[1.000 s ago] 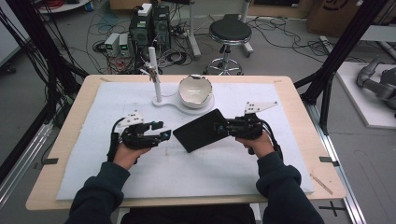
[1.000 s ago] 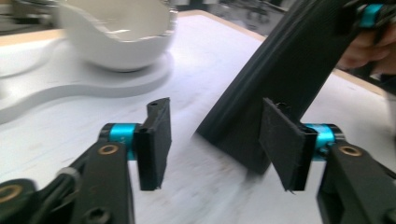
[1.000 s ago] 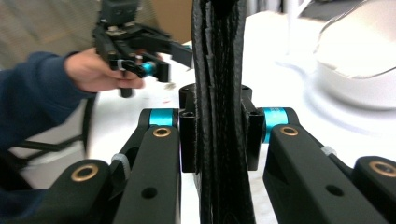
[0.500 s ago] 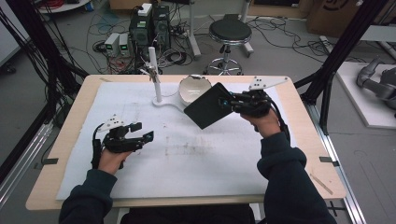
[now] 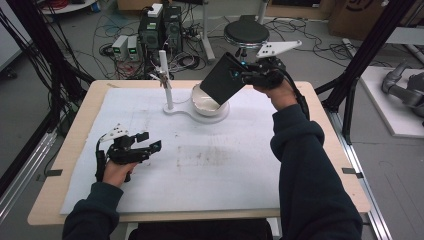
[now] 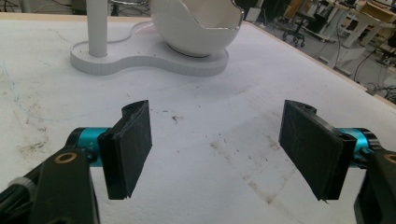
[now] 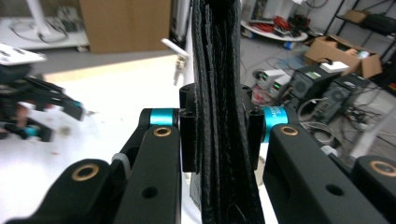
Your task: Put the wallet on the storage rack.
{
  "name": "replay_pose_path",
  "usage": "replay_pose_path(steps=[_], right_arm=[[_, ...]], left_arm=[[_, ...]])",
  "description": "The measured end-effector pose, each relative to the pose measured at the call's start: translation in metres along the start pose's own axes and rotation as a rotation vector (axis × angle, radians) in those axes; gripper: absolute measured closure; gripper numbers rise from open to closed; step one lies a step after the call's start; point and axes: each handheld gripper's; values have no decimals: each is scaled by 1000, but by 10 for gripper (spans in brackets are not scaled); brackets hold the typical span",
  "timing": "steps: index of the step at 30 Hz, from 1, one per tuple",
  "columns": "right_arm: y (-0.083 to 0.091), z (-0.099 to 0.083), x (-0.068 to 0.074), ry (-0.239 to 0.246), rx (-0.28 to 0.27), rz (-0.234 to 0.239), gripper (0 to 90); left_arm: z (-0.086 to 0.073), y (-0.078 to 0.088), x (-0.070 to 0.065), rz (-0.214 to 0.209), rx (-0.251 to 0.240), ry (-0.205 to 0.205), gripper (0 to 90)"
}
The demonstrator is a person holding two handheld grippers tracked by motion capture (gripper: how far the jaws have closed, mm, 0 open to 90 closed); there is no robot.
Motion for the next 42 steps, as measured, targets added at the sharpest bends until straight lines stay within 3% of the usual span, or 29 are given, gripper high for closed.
replay_pose_path(steps=[4,8,12,16,23,30,36,42], right_arm=[[-16,6,-8,24,66,-29,755],[-30,7,-13,82,92,-48,755],[-44,6,-11,165,135,-44,754],[-55,4,-7,257,166,-76,754],[-77,-5,0,311,230,-72,753],[-99,-27,10,300,275,-26,753],[-103,-34,19,262,236,26,737],[-108,-37,27,177,268,111,582]], left_arm=[[-1,0,0,-1,-2,7,255],[-1,1,1,-3,-4,13,255],[-2,2,3,1,-5,16,255],[-2,2,2,0,1,9,255],[-2,3,3,-2,-3,15,255],[-3,5,4,1,-5,21,255],[-3,4,3,-3,-6,23,255],[-3,3,2,-5,-3,23,255]])
Point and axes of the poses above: each handheld gripper's, and its own axes: y roughly backward along the jaws, z roughly out of its top, x roughly to its left, and after that the axes turned 5 degrees about x, right-handed
